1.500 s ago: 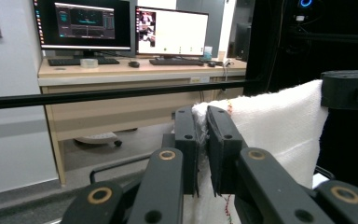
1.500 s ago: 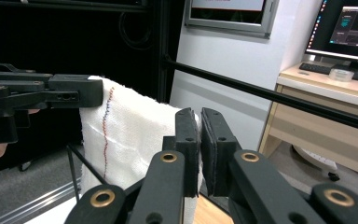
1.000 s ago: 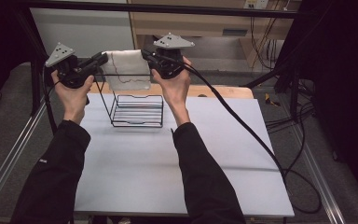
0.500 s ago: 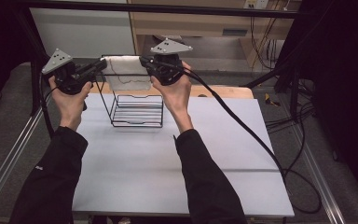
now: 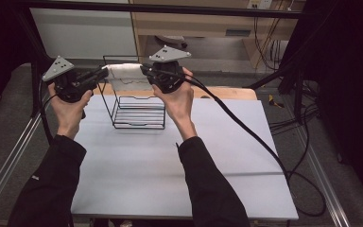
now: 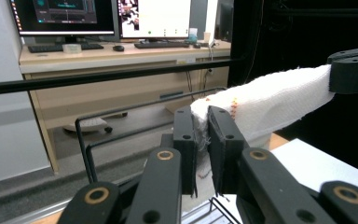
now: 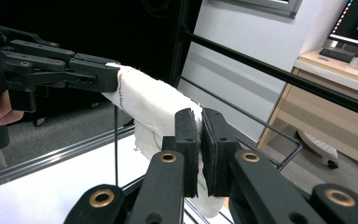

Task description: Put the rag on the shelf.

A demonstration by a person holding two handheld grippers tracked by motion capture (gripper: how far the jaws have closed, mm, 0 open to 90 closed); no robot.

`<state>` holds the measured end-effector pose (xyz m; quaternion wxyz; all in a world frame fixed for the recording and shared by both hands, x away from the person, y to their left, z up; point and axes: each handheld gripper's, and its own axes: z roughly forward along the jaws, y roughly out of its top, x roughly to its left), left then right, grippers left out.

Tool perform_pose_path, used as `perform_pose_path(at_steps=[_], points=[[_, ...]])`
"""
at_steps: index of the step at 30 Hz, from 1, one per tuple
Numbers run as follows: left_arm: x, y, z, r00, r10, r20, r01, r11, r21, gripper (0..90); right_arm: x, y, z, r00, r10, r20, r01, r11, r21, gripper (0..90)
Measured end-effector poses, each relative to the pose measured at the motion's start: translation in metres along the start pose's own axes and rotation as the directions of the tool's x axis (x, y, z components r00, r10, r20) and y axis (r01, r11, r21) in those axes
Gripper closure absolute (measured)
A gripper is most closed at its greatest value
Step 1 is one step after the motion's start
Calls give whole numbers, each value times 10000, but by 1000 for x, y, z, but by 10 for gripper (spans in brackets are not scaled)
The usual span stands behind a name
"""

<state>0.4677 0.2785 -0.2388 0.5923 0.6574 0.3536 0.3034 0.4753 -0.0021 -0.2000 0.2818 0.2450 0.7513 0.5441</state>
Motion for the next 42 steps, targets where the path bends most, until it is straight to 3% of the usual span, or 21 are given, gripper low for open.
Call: perform_pose_path(at_steps=[6,12,15,22,25,29,32,36,42], points=[[-3,-7,-2,9999,-72,128,68,9996,263,803,1,-8,-2,9996,226,-142,-224,9997,104,859],[-5,-9,-5,10000,-53,84,48,9983,579,775,4,-17,-2,9995,166,-277,-160,9996,239,859],[-5,-4,-10,10000,-34,90,27,9971,761,746,4,-20,-3,9993,225,-315,-218,9995,226,859],[-7,14,-21,9999,91,-69,-87,9980,632,733,5,-23,-3,9992,215,-345,-206,9995,253,859],[-6,23,-20,9999,6,-125,2,9980,634,810,5,-26,-4,9992,149,-359,-138,9994,320,859],[-7,27,-10,9998,-31,-184,50,9944,1054,863,6,-27,-3,9992,145,-382,-133,9994,322,858],[-6,24,2,9990,-438,32,430,9901,1337,895,6,-29,-3,9990,147,-412,-133,9993,342,858],[-10,16,8,9996,-232,159,201,9845,1745,898,6,-32,-3,9989,157,-448,-140,9992,376,856],[-13,2,8,9996,-93,270,38,9802,1980,899,7,-37,-1,9984,189,-537,-162,9986,496,852]])
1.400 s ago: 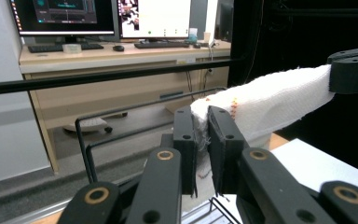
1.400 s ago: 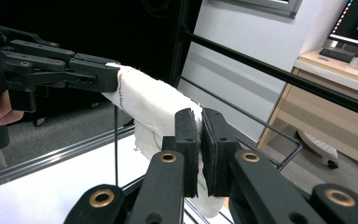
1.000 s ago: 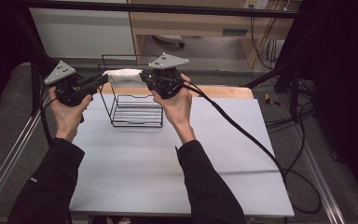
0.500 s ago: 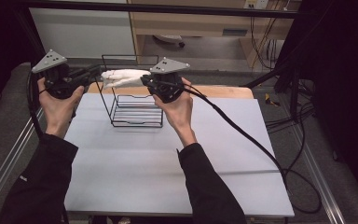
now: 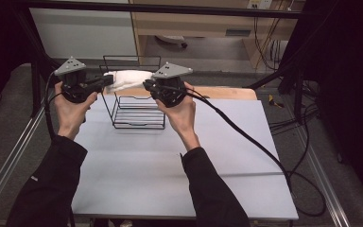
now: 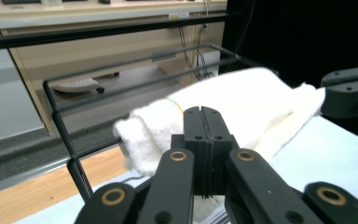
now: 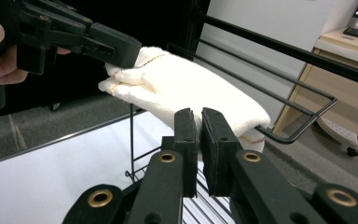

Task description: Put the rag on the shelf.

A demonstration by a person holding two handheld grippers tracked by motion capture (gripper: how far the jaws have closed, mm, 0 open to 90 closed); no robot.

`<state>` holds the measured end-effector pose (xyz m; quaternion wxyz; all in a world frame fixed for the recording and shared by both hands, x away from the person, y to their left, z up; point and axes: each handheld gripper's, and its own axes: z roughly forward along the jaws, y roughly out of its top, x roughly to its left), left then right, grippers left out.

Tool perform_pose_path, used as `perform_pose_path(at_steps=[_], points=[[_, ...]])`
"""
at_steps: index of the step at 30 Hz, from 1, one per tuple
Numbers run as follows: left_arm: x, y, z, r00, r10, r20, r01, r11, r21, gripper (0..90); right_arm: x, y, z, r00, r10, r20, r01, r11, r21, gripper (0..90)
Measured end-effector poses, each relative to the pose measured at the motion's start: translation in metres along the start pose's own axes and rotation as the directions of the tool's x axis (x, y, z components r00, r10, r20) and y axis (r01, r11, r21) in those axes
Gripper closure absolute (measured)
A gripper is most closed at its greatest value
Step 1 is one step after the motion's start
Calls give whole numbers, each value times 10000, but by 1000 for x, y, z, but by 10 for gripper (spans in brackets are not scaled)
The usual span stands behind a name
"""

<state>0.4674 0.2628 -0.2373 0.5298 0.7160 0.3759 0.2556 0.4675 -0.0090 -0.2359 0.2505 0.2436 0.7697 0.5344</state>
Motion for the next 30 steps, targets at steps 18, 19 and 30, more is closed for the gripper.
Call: perform_pose_path(at_steps=[18,19,30], points=[[2,-15,8,9999,39,-101,-37,9998,184,900,-1,0,-2,9994,161,-291,-171,9992,-370,754],[2,-16,9,9999,61,-112,-58,9998,191,899,-2,1,-2,9991,248,-334,-263,9987,-434,757],[0,-27,18,9997,212,-155,-206,9990,386,899,-1,-9,18,9942,570,-908,-529,9975,475,900]])
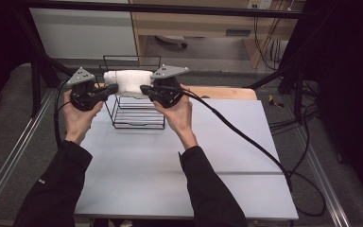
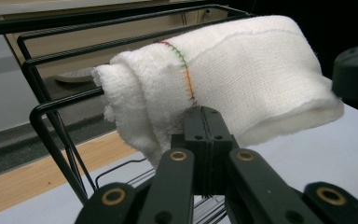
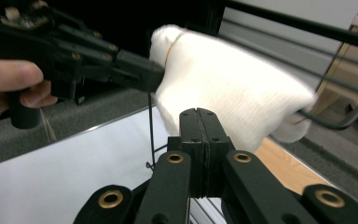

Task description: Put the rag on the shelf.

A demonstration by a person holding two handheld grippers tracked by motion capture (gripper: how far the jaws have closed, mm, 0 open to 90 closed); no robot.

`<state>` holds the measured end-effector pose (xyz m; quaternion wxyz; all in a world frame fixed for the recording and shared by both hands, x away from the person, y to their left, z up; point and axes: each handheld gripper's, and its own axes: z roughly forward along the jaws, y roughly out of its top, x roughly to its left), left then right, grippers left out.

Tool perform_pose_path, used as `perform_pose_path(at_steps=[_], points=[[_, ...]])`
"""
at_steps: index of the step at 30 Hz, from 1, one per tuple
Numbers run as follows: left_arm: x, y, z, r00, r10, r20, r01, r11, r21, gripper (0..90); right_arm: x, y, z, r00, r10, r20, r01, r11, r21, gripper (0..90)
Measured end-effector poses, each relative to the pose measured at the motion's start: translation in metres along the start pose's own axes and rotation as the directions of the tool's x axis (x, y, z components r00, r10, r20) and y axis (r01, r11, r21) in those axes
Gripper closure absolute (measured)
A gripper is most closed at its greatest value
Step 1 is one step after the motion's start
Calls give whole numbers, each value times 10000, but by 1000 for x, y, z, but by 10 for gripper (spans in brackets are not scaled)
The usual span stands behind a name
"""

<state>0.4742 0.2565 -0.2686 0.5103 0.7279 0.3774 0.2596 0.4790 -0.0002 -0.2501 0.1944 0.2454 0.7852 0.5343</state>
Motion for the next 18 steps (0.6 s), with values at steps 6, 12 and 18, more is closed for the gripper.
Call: perform_pose_path(at_steps=[6,12,18], points=[[0,-2,2,9999,82,-101,-82,10000,-15,899,-1,-7,12,9984,38,560,-54,9996,285,900],[1,-4,8,9996,107,-261,-108,9999,-24,899,-7,-11,22,9939,-11,1102,-28,9994,347,900],[1,-5,8,9996,115,-246,-118,9999,-99,898,-6,-11,21,9941,-83,1079,54,9996,270,885]])
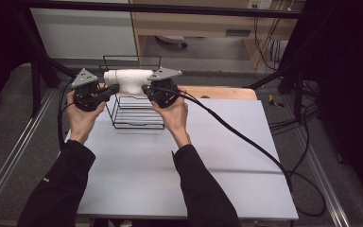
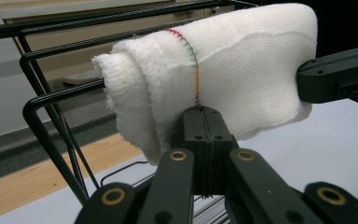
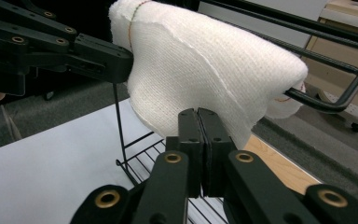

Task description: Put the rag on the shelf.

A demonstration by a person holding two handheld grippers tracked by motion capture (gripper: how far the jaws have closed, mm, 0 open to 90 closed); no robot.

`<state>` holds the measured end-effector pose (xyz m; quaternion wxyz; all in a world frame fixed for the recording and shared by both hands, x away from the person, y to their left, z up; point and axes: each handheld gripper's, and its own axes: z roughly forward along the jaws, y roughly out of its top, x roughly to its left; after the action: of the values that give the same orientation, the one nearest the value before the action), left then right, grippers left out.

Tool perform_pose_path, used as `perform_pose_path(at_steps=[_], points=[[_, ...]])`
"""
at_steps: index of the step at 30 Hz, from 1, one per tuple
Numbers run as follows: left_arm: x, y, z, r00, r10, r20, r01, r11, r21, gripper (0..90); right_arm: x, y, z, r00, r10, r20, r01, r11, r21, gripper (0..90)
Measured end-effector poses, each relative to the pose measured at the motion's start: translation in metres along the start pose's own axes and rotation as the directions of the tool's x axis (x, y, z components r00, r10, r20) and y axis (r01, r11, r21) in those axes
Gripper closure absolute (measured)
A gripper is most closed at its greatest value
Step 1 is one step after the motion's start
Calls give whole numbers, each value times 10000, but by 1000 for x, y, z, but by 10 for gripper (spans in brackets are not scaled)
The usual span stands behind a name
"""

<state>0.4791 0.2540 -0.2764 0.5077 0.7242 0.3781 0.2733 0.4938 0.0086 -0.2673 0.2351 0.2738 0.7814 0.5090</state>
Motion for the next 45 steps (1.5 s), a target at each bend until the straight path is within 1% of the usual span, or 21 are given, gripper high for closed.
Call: perform_pose_path(at_steps=[2,5,6,12,14,19,22,26,27,30,33,34,35,37,38,39,40,42,43,44,45], points=[[-1,0,-3,10000,28,11,-28,10000,-24,894,1,1,-4,9999,-3,-118,3,10000,-66,867],[-2,0,-8,10000,-30,27,30,10000,-26,854,3,4,-11,9997,71,-233,-77,9997,-253,826],[-3,0,-11,10000,42,32,-43,10000,36,839,3,5,-14,9996,109,-277,-116,9996,-267,805],[-6,-2,-19,9999,-16,133,13,9997,257,701,3,9,-30,9994,113,-325,-120,9997,-203,666],[-8,-6,-23,9999,12,120,-16,9993,380,644,2,9,-36,9983,298,-503,-309,9993,-212,617],[-9,-15,-28,9999,-37,101,31,9984,556,526,-3,4,-52,9979,462,-454,-463,9989,-7,504],[-11,-27,-32,9993,-181,322,156,9970,752,448,-7,-3,-61,9977,498,-456,-493,9987,106,410],[-13,-37,-35,9992,-89,378,51,9950,998,379,-13,-15,-72,9968,709,-359,-697,9970,333,288],[-14,-40,-36,9991,-106,416,60,9941,1079,379,-13,-15,-72,9968,709,-359,-697,9970,333,288],[-17,-52,-36,9982,-161,584,78,9902,1393,298,-19,-31,-82,9957,856,-347,-830,9941,702,209],[-20,-63,-35,9978,-113,651,0,9852,1714,242,-25,-46,-88,9938,1049,-356,-1019,9917,787,159],[-21,-67,-35,9974,-146,705,17,9837,1797,242,-25,-46,-88,9938,1049,-356,-1019,9917,787,159],[-22,-72,-34,9971,-168,743,28,9828,1846,207,-27,-56,-93,9927,1161,-334,-1128,9897,879,122],[-24,-80,-34,9965,-204,815,41,9807,1954,181,-30,-67,-97,9915,1265,-302,-1229,9874,1000,85],[-25,-85,-34,9964,-196,821,29,9800,1989,181,-30,-67,-97,9915,1265,-302,-1229,9874,1000,85],[-26,-89,-34,9962,-182,849,7,9793,2025,155,-32,-79,-101,9899,1365,-393,-1311,9844,1172,72],[-27,-93,-35,9958,-193,892,5,9786,2059,155,-32,-79,-101,9899,1365,-393,-1311,9844,1172,72],[-28,-102,-36,9951,-329,934,128,9781,2079,134,-35,-92,-105,9865,1560,-496,-1488,9807,1267,58],[-28,-106,-37,9948,-330,960,118,9770,2129,118,-37,-107,-110,9846,1666,-534,-1585,9787,1304,52],[-29,-115,-39,9946,-421,944,209,9764,2149,110,-39,-114,-112,9840,1707,-509,-1628,9778,1322,45],[-29,-115,-39,9946,-421,944,209,9764,2149,102,-39,-121,-114,9830,1773,-476,-1696,9763,1347,44]])
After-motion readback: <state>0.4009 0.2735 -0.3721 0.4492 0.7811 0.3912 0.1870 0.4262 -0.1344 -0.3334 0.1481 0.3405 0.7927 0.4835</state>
